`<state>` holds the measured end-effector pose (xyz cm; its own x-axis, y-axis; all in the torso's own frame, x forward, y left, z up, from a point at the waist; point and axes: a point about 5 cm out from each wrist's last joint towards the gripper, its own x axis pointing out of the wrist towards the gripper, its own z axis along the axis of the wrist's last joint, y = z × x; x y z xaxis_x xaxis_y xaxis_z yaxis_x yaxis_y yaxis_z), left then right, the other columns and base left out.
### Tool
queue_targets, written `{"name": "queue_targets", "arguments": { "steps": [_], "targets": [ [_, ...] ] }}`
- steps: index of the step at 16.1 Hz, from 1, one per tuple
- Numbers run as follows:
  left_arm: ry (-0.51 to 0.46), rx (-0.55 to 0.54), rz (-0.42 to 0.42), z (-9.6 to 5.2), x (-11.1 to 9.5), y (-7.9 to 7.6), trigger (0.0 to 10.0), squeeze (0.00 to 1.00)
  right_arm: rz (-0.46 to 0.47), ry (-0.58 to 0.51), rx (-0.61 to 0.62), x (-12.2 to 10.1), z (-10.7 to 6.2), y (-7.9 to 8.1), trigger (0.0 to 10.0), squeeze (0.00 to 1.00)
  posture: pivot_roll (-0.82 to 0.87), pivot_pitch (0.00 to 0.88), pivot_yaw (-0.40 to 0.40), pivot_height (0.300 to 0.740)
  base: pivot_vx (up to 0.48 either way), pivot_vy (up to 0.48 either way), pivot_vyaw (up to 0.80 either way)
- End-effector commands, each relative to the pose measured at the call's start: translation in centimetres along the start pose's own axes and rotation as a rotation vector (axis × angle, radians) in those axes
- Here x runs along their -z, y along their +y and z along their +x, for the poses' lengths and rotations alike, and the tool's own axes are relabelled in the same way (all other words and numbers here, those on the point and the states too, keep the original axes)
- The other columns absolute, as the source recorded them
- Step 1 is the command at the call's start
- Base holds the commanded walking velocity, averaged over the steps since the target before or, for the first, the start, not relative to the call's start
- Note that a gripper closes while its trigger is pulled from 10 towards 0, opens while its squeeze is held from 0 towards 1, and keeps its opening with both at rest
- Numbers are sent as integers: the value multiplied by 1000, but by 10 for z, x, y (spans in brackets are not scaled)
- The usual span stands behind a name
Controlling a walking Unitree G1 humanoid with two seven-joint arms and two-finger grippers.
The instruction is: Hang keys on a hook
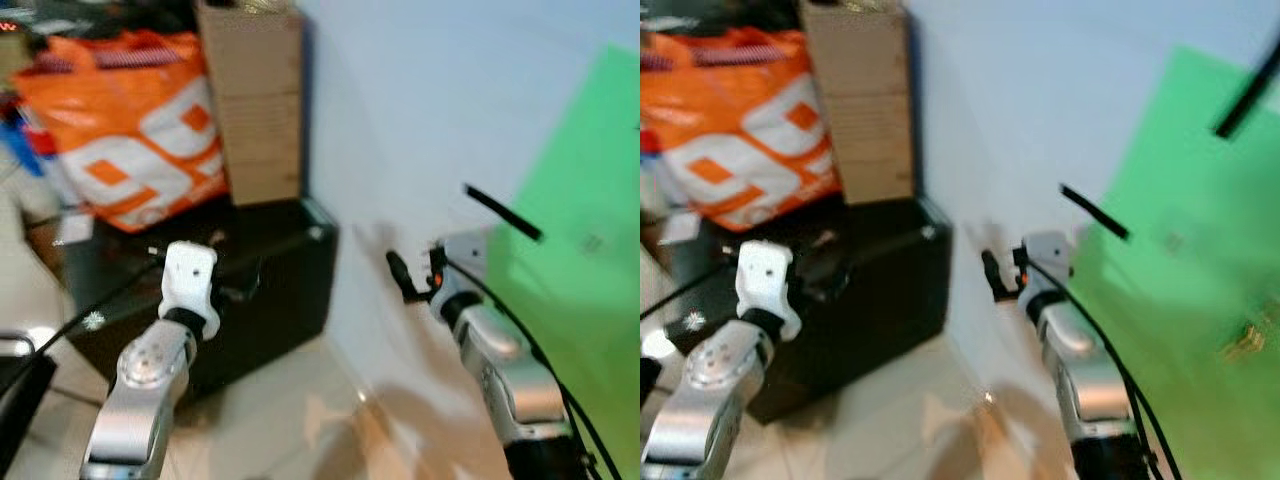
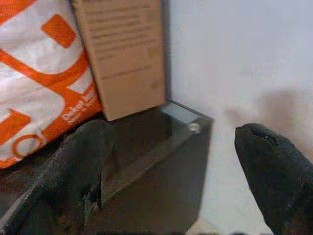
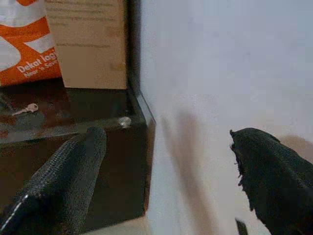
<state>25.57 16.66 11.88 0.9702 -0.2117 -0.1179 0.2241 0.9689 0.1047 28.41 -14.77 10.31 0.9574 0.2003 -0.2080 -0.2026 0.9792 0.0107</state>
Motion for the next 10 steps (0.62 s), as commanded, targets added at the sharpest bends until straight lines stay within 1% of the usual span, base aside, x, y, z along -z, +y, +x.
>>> {"name": "queue_targets", "arguments": {
  "steps": [1, 3, 10],
  "targets": [
    [-1, 18, -6, 1, -1, -5, 10000, 129, -4, 4, 32, 0, -2, -7, 10000, 1000, 63, 0, -22, 740, 311, 0, 800],
    [-3, 20, -4, 1, -1, -5, 10000, 129, 4, -1, 63, 0, -3, -10, 10000, 1000, 61, 0, -20, 740, 315, 0, 0],
    [-5, 19, 0, 1, -1, -3, 10000, 137, -2, -2, 68, 1, -2, -11, 10000, 1000, 62, 0, -19, 740, 309, 0, 0]
  ]
}}
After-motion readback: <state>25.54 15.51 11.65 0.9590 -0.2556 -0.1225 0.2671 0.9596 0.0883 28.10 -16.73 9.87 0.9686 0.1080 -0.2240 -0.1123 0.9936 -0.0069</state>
